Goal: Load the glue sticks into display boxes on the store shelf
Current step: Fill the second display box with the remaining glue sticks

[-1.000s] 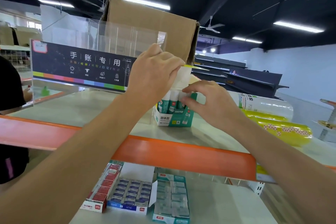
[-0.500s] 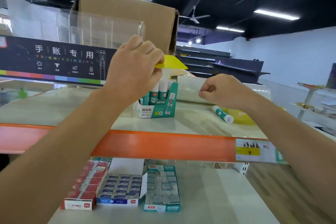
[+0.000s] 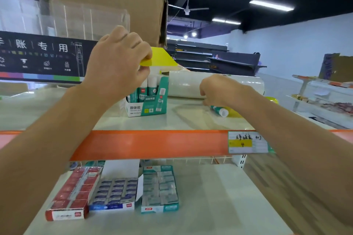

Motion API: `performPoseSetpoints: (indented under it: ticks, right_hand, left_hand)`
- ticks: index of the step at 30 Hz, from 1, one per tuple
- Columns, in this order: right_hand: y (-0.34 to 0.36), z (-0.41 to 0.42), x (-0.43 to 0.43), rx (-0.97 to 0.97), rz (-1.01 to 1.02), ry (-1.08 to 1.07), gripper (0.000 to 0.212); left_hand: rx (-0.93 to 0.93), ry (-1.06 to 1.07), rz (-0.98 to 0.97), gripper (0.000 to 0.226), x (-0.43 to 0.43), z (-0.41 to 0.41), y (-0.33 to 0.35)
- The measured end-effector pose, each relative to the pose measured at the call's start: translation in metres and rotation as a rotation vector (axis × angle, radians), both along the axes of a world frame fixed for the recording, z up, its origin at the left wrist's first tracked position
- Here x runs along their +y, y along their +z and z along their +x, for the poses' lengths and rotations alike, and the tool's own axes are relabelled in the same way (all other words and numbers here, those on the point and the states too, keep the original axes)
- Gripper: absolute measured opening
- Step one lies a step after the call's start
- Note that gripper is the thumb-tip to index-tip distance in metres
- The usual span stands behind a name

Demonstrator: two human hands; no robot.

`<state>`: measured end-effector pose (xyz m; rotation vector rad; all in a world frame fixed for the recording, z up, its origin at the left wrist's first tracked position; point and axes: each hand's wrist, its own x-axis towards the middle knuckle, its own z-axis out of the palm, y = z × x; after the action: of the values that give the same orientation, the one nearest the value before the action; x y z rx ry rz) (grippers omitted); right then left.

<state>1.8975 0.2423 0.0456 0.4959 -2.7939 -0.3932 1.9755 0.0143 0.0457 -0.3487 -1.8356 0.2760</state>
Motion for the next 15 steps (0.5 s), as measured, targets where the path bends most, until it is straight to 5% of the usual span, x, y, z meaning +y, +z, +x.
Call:
performPoseSetpoints:
  ticks: [15]
  right_hand:
    - [0.020,-0.001,-0.005,-0.335,-0.202,0.038,0.038]
  left_hand:
    - [0.022,-0.061,0.004,0.010,0.000,-0.002,0.000]
